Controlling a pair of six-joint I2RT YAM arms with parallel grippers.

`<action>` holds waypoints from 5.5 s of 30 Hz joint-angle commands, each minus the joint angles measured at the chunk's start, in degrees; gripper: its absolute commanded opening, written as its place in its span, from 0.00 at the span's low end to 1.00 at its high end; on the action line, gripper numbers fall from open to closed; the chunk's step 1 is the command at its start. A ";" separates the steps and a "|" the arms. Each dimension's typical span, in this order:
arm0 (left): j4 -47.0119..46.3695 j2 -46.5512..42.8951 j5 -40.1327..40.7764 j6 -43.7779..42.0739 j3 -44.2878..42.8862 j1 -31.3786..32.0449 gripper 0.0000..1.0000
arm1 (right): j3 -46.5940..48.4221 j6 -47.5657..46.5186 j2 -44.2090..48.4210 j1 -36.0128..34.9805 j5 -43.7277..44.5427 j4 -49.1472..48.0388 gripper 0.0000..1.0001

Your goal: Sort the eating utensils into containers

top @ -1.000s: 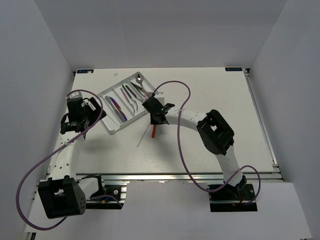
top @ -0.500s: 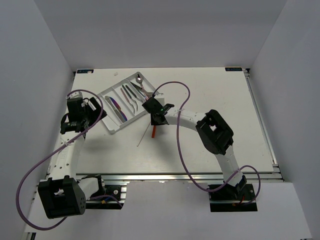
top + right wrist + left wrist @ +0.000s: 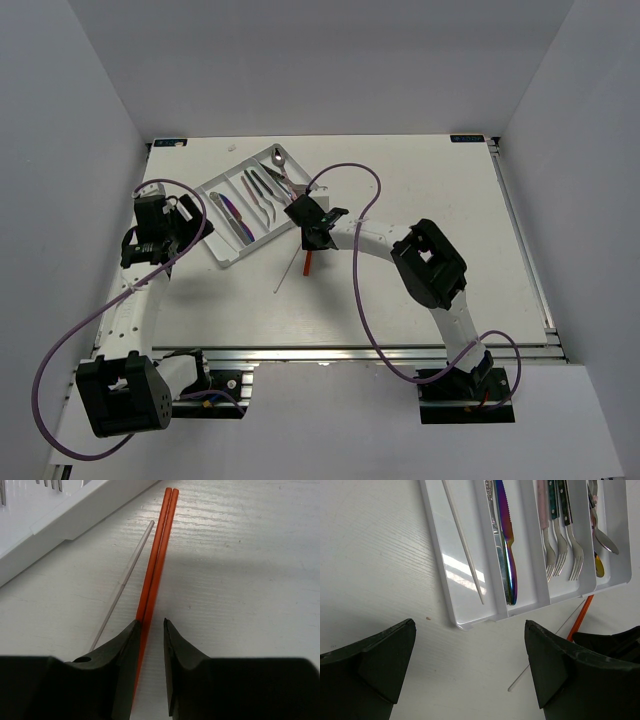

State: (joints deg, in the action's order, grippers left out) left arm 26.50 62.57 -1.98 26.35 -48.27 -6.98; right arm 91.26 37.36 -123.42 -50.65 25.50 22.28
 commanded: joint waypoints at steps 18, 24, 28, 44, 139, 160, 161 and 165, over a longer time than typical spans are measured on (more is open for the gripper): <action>-1.10 0.36 -0.66 -0.60 -1.21 0.13 0.98 | -9.26 3.42 2.57 1.17 -1.50 -4.18 0.28; -1.19 0.89 -0.92 -0.60 -1.12 0.13 0.98 | -8.65 -4.38 3.79 1.17 -2.29 -2.16 0.53; -1.19 0.89 -0.83 -0.60 -1.12 0.21 0.98 | -6.27 -6.42 4.41 1.17 0.25 1.88 0.58; -1.28 0.89 -1.01 -0.60 -1.04 0.22 0.98 | -11.89 -0.36 10.47 1.35 1.57 -4.26 0.46; 9.88 32.42 26.05 8.98 -27.74 9.19 0.00 | -31.94 -3.78 38.25 9.61 -28.75 -23.95 0.89; 11.29 39.74 27.64 11.36 -32.94 7.16 0.79 | -14.64 -6.70 20.51 4.08 -6.17 -6.48 0.89; 12.51 39.13 27.56 11.10 -33.55 7.16 0.82 | -12.80 -5.47 17.97 2.85 -3.90 -3.94 0.89; 12.00 32.02 25.01 7.51 -30.85 7.33 0.88 | -3.22 -2.92 12.07 0.38 2.44 2.13 0.83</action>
State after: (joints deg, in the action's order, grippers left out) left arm 38.46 103.28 23.59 36.42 -80.64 0.16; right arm 82.50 31.68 -109.51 -48.73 20.05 18.24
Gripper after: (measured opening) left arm 0.875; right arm 0.841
